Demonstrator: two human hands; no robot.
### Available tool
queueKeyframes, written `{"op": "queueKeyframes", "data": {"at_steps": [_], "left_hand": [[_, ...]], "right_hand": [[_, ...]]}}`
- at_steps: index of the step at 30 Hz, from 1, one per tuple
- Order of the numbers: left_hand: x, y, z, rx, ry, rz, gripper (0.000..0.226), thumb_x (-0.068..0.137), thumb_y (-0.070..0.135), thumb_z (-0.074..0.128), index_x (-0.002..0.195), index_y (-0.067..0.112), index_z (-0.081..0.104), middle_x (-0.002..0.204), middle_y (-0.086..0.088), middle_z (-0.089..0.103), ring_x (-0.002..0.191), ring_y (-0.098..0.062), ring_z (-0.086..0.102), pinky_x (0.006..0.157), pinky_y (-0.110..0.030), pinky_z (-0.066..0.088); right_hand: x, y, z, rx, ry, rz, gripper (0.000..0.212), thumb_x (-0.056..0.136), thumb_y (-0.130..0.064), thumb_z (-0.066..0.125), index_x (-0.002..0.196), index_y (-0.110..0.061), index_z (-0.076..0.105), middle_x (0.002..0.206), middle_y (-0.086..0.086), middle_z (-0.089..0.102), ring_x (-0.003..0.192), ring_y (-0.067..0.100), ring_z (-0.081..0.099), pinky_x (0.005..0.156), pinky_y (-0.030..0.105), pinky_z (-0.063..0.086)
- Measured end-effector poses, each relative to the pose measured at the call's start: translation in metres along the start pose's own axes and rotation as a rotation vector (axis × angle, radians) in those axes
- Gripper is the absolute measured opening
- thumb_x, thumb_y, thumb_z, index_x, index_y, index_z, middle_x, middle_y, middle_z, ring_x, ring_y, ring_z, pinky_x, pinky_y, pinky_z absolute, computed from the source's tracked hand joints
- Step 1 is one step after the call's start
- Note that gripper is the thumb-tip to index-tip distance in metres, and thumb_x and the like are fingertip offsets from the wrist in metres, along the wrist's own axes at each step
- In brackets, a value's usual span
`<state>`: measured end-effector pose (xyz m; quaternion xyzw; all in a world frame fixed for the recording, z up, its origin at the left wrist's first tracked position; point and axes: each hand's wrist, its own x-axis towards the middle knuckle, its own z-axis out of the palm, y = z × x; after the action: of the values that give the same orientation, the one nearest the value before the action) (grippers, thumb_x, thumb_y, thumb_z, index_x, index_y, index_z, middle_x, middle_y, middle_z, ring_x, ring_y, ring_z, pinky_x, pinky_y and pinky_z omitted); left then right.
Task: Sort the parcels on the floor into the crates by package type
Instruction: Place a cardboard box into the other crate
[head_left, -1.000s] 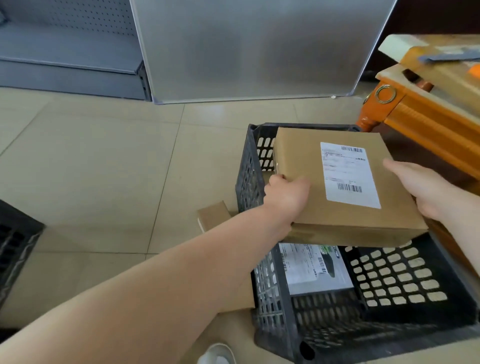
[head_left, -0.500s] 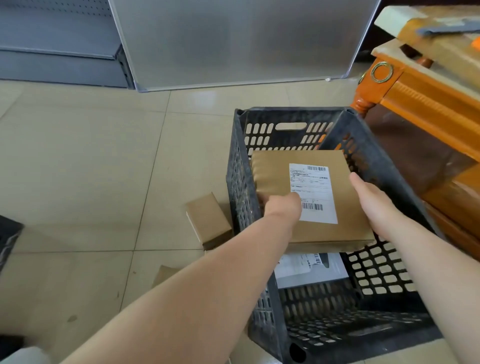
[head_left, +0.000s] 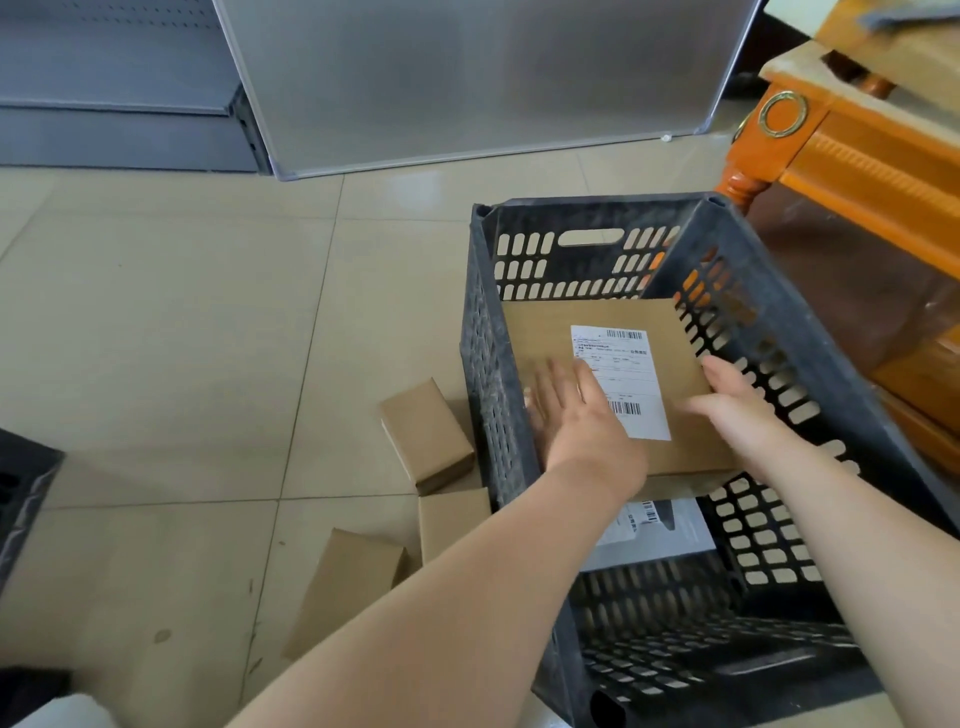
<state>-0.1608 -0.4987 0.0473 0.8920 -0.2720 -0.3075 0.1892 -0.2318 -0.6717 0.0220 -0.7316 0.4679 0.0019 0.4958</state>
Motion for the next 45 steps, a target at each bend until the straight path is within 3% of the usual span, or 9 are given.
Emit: {"op": "queueKeyframes", "data": {"at_steps": [3, 5, 10, 18, 23, 27, 31, 41, 45], "left_hand": [[0.002, -0.006, 0.014, 0.383, -0.126, 0.113, 0.102, 0.086, 0.027, 0.062, 0.155, 0.013, -0.011, 0.16, -0.016, -0.018, 0.147, -0.036, -0.021, 0.118, -0.057, -0.004], [0.001, -0.01, 0.018, 0.512, -0.191, 0.197, 0.104, 0.084, 0.025, 0.067, 0.156, 0.016, -0.008, 0.161, -0.016, -0.018, 0.148, -0.038, -0.017, 0.117, -0.062, 0.003], [0.003, -0.009, 0.016, 0.723, -0.201, 0.257, 0.108, 0.084, 0.023, 0.07, 0.155, 0.01, -0.01, 0.16, -0.023, -0.014, 0.147, -0.043, -0.006, 0.111, -0.064, 0.021], [0.022, -0.011, 0.005, 0.831, -0.208, 0.236, 0.107, 0.09, 0.026, 0.065, 0.153, 0.009, -0.019, 0.159, -0.024, -0.019, 0.148, -0.045, -0.005, 0.111, -0.06, 0.028], [0.039, -0.013, -0.01, 0.816, -0.195, 0.202, 0.106, 0.088, 0.022, 0.067, 0.155, 0.014, -0.015, 0.162, -0.019, -0.016, 0.148, -0.044, 0.0, 0.112, -0.057, 0.029], [0.04, -0.012, -0.011, 0.917, -0.081, 0.249, 0.098, 0.085, 0.028, 0.067, 0.155, 0.008, 0.002, 0.157, -0.023, 0.014, 0.135, -0.04, 0.032, 0.102, -0.049, 0.036], [0.04, -0.011, -0.009, 0.913, -0.037, 0.268, 0.088, 0.086, 0.023, 0.065, 0.152, 0.003, 0.009, 0.149, -0.021, 0.025, 0.126, -0.039, 0.039, 0.071, -0.039, 0.038], [0.024, -0.017, -0.01, 0.782, -0.049, 0.246, 0.093, 0.082, 0.02, 0.067, 0.152, 0.005, 0.007, 0.154, -0.023, 0.014, 0.133, -0.038, 0.032, 0.087, -0.038, 0.042], [0.009, -0.019, -0.008, 0.786, 0.037, 0.353, 0.078, 0.081, 0.018, 0.065, 0.145, 0.007, 0.022, 0.14, -0.017, 0.034, 0.117, -0.031, 0.044, 0.078, -0.036, 0.039]], "right_hand": [[-0.003, 0.002, -0.001, -0.068, -0.043, 0.051, 0.096, 0.085, -0.014, 0.076, 0.159, -0.025, 0.015, 0.147, -0.005, 0.042, 0.123, 0.021, 0.047, 0.092, 0.037, 0.04], [-0.004, 0.01, -0.009, -0.051, -0.087, 0.15, 0.111, 0.07, -0.023, 0.088, 0.156, -0.027, 0.018, 0.148, 0.003, 0.044, 0.127, 0.027, 0.048, 0.096, 0.042, 0.043], [-0.023, 0.026, -0.025, -0.192, -0.303, 0.369, 0.063, 0.083, -0.014, 0.079, 0.134, -0.022, 0.043, 0.127, 0.012, 0.054, 0.108, 0.036, 0.061, 0.082, 0.051, 0.057], [-0.027, 0.018, -0.007, -0.107, -0.071, 0.287, 0.042, 0.096, -0.02, 0.064, 0.135, -0.015, 0.049, 0.114, 0.01, 0.058, 0.093, 0.025, 0.062, 0.06, 0.033, 0.053], [-0.017, 0.005, 0.008, -0.057, -0.003, 0.25, 0.023, 0.098, -0.018, 0.059, 0.119, -0.018, 0.05, 0.099, 0.003, 0.056, 0.088, 0.021, 0.057, 0.064, 0.032, 0.051], [-0.01, 0.003, 0.017, 0.043, 0.063, 0.234, 0.019, 0.098, -0.01, 0.054, 0.115, -0.017, 0.05, 0.094, 0.005, 0.055, 0.092, 0.025, 0.057, 0.081, 0.04, 0.055], [-0.008, 0.007, 0.021, 0.116, 0.106, 0.231, 0.031, 0.097, -0.012, 0.054, 0.126, -0.02, 0.046, 0.099, 0.003, 0.054, 0.101, 0.028, 0.058, 0.085, 0.041, 0.055], [-0.022, 0.016, 0.036, 0.144, 0.226, 0.237, 0.068, 0.097, -0.024, 0.056, 0.155, -0.023, 0.02, 0.128, 0.009, 0.05, 0.108, 0.031, 0.059, 0.084, 0.044, 0.058], [-0.043, 0.04, 0.044, -0.036, 0.25, 0.315, 0.077, 0.094, -0.036, 0.056, 0.155, -0.023, 0.012, 0.13, 0.019, 0.056, 0.109, 0.036, 0.062, 0.095, 0.052, 0.053]]}}
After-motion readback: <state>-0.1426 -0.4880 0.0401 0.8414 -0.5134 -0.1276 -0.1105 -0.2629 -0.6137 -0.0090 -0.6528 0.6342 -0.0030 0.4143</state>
